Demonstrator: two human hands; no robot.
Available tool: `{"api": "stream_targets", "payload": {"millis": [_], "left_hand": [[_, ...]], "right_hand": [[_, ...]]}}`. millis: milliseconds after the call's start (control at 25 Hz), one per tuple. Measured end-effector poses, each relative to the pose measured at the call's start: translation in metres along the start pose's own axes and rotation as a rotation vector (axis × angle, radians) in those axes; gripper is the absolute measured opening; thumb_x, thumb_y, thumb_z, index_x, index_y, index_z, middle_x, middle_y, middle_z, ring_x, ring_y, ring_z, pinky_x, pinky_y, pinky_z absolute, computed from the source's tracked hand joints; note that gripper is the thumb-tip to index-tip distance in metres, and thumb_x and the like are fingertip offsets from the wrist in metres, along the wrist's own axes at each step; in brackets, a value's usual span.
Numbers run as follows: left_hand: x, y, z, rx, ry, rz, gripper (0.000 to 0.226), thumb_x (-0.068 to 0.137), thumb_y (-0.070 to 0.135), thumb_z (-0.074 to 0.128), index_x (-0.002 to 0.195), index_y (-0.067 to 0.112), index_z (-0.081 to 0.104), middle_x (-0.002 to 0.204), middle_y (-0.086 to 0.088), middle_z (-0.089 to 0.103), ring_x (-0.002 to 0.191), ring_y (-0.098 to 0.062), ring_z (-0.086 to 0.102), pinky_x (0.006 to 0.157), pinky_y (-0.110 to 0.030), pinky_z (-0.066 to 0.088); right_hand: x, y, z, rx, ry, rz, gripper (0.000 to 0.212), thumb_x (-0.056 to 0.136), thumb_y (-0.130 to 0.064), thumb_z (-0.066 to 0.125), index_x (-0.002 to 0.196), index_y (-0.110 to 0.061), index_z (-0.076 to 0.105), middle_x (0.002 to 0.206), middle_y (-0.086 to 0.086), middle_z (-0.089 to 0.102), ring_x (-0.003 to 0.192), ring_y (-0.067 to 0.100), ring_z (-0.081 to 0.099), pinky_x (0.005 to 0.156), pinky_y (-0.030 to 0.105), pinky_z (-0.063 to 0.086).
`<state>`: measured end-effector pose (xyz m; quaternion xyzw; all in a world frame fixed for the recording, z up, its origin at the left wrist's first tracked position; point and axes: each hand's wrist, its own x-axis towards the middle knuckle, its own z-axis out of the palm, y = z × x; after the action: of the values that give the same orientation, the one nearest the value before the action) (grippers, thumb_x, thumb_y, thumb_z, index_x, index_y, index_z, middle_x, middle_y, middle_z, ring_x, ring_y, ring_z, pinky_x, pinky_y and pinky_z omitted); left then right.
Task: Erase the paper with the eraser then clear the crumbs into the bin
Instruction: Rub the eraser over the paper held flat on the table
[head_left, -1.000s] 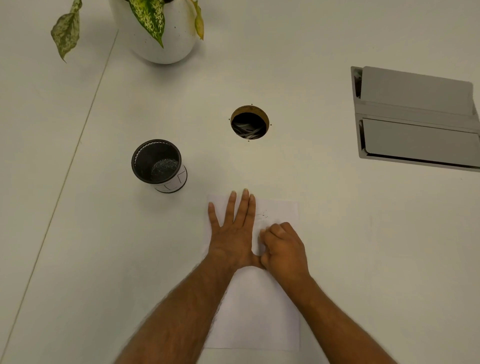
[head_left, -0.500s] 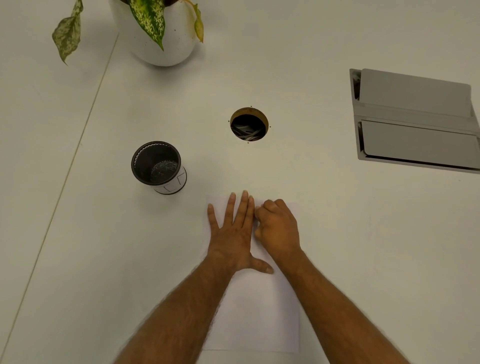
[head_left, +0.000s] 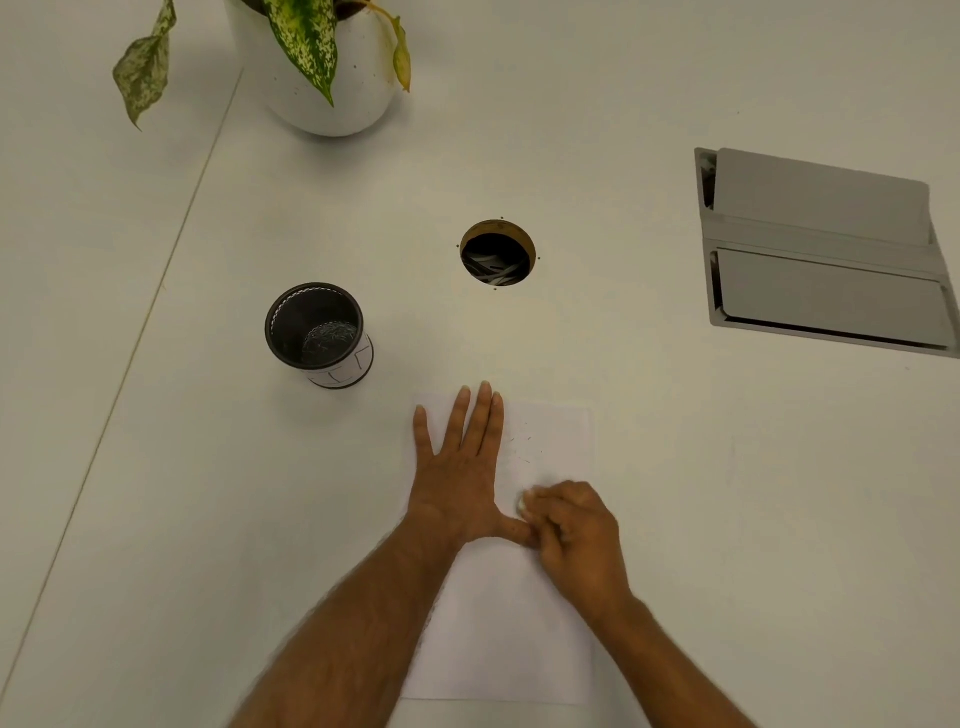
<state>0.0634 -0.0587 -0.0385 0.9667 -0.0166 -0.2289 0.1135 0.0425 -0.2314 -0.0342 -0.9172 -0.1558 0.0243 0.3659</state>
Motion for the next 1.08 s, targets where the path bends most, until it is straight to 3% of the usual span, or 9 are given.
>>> {"api": "stream_targets", "payload": {"millis": [80, 200, 320, 520, 680, 880, 1080], "left_hand": [[0.001, 0.000, 0.000, -0.003, -0.011, 0.000, 0.152, 0.056, 0.094, 0.054, 0.145, 0.012, -0.038, 0.156, -0.008, -0.042, 0.143, -0.028, -0.040, 0.109, -0.072, -0.020], [0.001, 0.000, 0.000, 0.004, -0.003, -0.007, 0.146, 0.064, 0.085, 0.058, 0.144, 0.011, -0.039, 0.156, -0.011, -0.042, 0.143, -0.030, -0.039, 0.109, -0.072, -0.019], [0.001, 0.001, 0.001, 0.020, 0.011, -0.018, 0.141, 0.070, 0.082, 0.057, 0.144, 0.010, -0.039, 0.157, -0.012, -0.040, 0.145, -0.031, -0.036, 0.111, -0.072, -0.016], [0.002, 0.000, 0.003, 0.042, 0.037, -0.013, 0.131, 0.076, 0.086, 0.044, 0.143, 0.010, -0.040, 0.158, -0.012, -0.038, 0.146, -0.032, -0.034, 0.113, -0.072, -0.012], [0.002, 0.000, 0.004, 0.052, 0.021, -0.005, 0.142, 0.065, 0.095, 0.041, 0.140, 0.009, -0.043, 0.157, -0.013, -0.040, 0.146, -0.032, -0.034, 0.112, -0.072, -0.015], [0.002, 0.000, 0.003, 0.033, -0.017, 0.001, 0.161, 0.043, 0.106, 0.039, 0.144, 0.008, -0.039, 0.153, -0.014, -0.045, 0.142, -0.031, -0.041, 0.109, -0.072, -0.020], [0.003, -0.001, 0.003, 0.038, -0.032, -0.007, 0.164, 0.039, 0.107, 0.040, 0.145, 0.008, -0.038, 0.153, -0.014, -0.046, 0.140, -0.031, -0.044, 0.109, -0.071, -0.022]], "right_hand": [[0.000, -0.002, 0.006, -0.051, -0.026, -0.054, 0.018, 0.085, -0.018, 0.061, 0.081, -0.011, 0.077, 0.080, -0.003, 0.067, 0.078, 0.009, 0.056, 0.069, 0.015, 0.047], [0.007, -0.007, 0.010, -0.165, -0.077, -0.104, 0.007, 0.082, -0.012, 0.070, 0.079, -0.013, 0.076, 0.075, -0.004, 0.066, 0.073, 0.011, 0.055, 0.060, 0.023, 0.050], [0.008, -0.010, 0.013, -0.242, -0.115, -0.104, 0.009, 0.074, -0.006, 0.079, 0.075, -0.013, 0.074, 0.071, -0.005, 0.064, 0.069, 0.013, 0.054, 0.056, 0.021, 0.046], [0.020, -0.014, 0.018, -0.261, -0.080, -0.124, 0.008, 0.068, -0.003, 0.076, 0.071, -0.009, 0.071, 0.069, -0.001, 0.064, 0.066, 0.016, 0.055, 0.055, 0.024, 0.048], [0.048, -0.016, 0.021, -0.299, -0.091, -0.148, 0.008, 0.066, -0.003, 0.076, 0.073, -0.006, 0.073, 0.069, 0.004, 0.067, 0.064, 0.021, 0.058, 0.056, 0.028, 0.052], [0.078, -0.021, 0.025, -0.306, -0.094, -0.101, 0.011, 0.066, 0.002, 0.074, 0.067, -0.008, 0.070, 0.062, 0.002, 0.061, 0.063, 0.021, 0.052, 0.052, 0.028, 0.046], [0.093, -0.020, 0.028, -0.336, -0.107, -0.069, 0.011, 0.064, 0.001, 0.073, 0.067, -0.009, 0.070, 0.062, 0.001, 0.061, 0.064, 0.019, 0.051, 0.052, 0.028, 0.045]]}}
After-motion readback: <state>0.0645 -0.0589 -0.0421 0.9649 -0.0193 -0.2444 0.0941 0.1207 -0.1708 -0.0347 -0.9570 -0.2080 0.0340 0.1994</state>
